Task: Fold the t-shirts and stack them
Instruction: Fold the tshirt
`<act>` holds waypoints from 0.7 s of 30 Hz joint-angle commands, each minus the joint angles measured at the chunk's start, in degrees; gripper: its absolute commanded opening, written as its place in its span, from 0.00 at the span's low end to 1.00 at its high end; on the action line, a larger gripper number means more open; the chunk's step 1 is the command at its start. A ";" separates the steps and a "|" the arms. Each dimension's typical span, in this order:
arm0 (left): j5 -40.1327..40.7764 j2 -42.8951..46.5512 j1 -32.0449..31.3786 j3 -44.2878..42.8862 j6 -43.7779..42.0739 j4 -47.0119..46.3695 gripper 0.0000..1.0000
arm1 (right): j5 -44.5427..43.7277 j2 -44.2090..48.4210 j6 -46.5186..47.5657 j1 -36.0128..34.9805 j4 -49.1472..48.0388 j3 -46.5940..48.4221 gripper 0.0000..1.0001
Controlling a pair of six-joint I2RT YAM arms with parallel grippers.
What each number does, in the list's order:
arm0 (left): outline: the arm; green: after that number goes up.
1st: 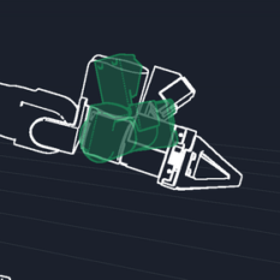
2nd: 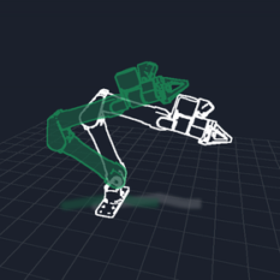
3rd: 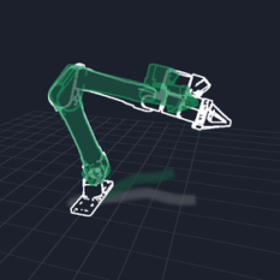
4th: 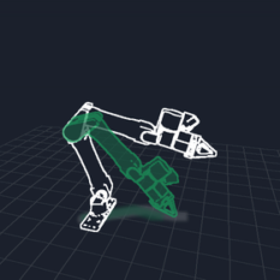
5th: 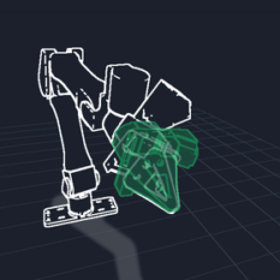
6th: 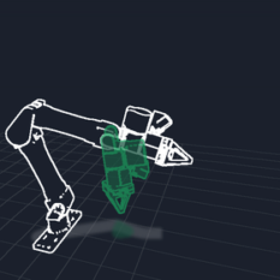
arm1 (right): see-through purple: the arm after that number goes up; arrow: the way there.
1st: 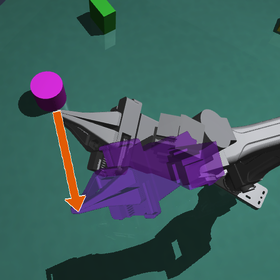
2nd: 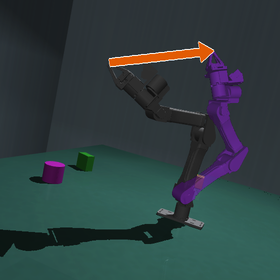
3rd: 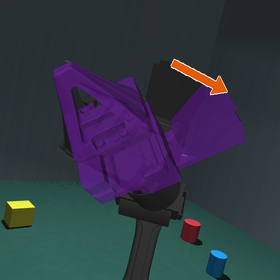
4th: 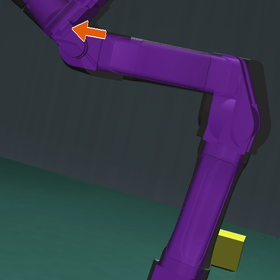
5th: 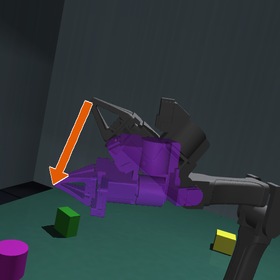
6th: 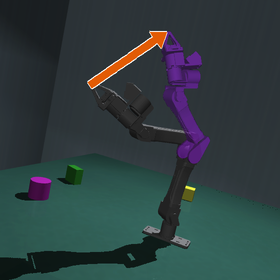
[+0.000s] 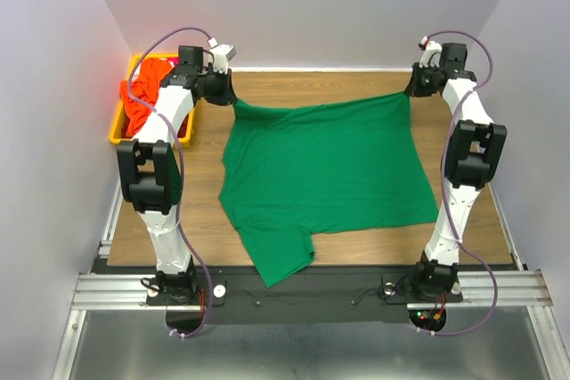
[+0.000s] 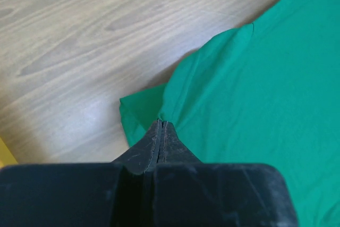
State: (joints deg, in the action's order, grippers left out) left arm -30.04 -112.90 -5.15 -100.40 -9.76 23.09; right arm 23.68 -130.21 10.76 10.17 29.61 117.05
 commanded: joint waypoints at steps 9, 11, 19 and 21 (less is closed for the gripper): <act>-0.46 16.30 -3.20 14.34 -1.84 0.81 0.00 | 3.39 6.55 3.12 1.78 -1.13 -4.46 0.01; 1.21 18.41 -3.90 17.16 -2.19 0.73 0.00 | 3.74 7.42 3.91 1.95 -1.04 -5.95 0.01; 4.73 22.63 -5.14 23.58 -3.59 2.31 0.00 | 4.00 11.73 9.09 2.66 -1.04 -12.81 0.01; 5.69 23.25 -5.14 25.60 -4.21 2.92 0.00 | 4.27 12.79 10.32 2.75 -1.13 -15.79 0.01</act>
State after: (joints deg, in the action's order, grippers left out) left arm -26.28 -93.60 -10.46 -76.90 -11.90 24.75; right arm 26.87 -121.97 17.30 12.23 29.47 103.88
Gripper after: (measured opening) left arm 0.025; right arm 0.030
